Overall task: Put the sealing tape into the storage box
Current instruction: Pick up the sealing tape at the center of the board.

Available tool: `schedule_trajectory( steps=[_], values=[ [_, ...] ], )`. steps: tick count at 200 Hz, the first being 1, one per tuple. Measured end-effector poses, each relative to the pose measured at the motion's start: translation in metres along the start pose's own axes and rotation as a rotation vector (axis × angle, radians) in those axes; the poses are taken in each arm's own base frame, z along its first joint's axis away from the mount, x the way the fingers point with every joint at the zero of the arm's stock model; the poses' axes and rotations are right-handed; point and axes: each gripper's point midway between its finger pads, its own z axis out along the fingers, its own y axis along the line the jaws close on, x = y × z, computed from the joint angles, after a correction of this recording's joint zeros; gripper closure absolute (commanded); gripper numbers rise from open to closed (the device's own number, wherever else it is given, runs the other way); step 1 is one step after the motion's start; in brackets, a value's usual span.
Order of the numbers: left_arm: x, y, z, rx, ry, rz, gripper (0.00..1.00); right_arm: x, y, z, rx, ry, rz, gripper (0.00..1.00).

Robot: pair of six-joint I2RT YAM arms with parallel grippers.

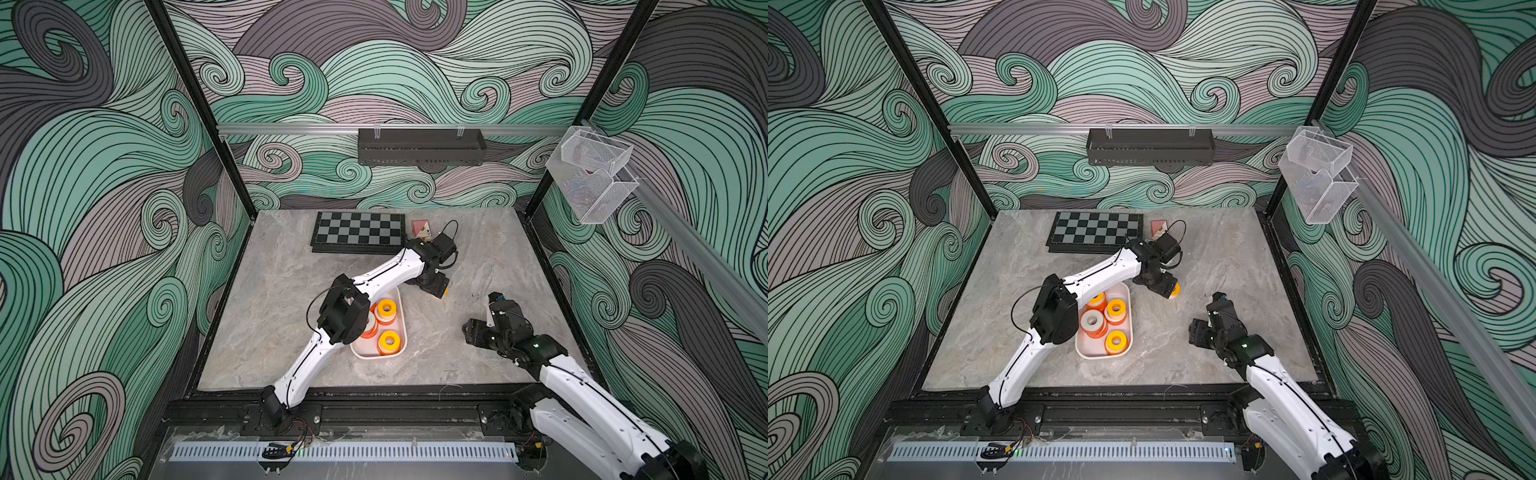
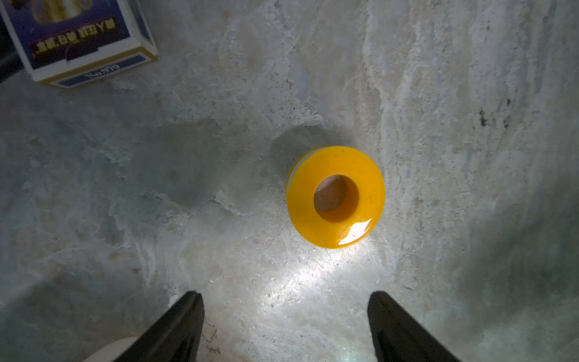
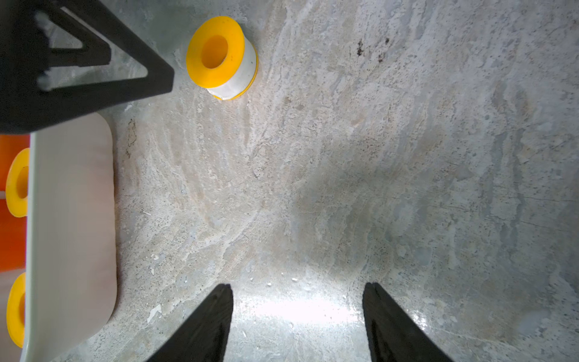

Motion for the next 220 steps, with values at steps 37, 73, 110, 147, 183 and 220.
schedule_trajectory(
  steps=[37, 73, 110, 147, 183, 220],
  values=[
    [-0.019, -0.009, 0.015, 0.03, -0.045, 0.028, 0.13, -0.003, 0.002, -0.003, -0.014, -0.021, 0.0, 0.3],
    [-0.024, -0.015, 0.036, 0.049, -0.052, 0.042, 0.13, -0.002, 0.003, -0.001, -0.012, -0.012, -0.004, 0.29],
    [-0.024, -0.017, 0.052, 0.057, -0.049, 0.047, 0.14, 0.0, 0.002, 0.002, -0.003, 0.003, -0.005, 0.29],
    [-0.028, -0.019, 0.053, 0.062, -0.066, 0.058, 0.23, 0.0, 0.002, 0.002, -0.005, 0.001, -0.005, 0.29],
    [-0.028, -0.019, 0.053, 0.061, -0.066, 0.065, 0.35, 0.0, 0.003, 0.002, -0.006, 0.001, -0.007, 0.29],
    [-0.027, -0.017, 0.053, 0.05, -0.064, 0.067, 0.35, 0.0, 0.003, 0.001, -0.009, 0.0, -0.009, 0.29]
  ],
)
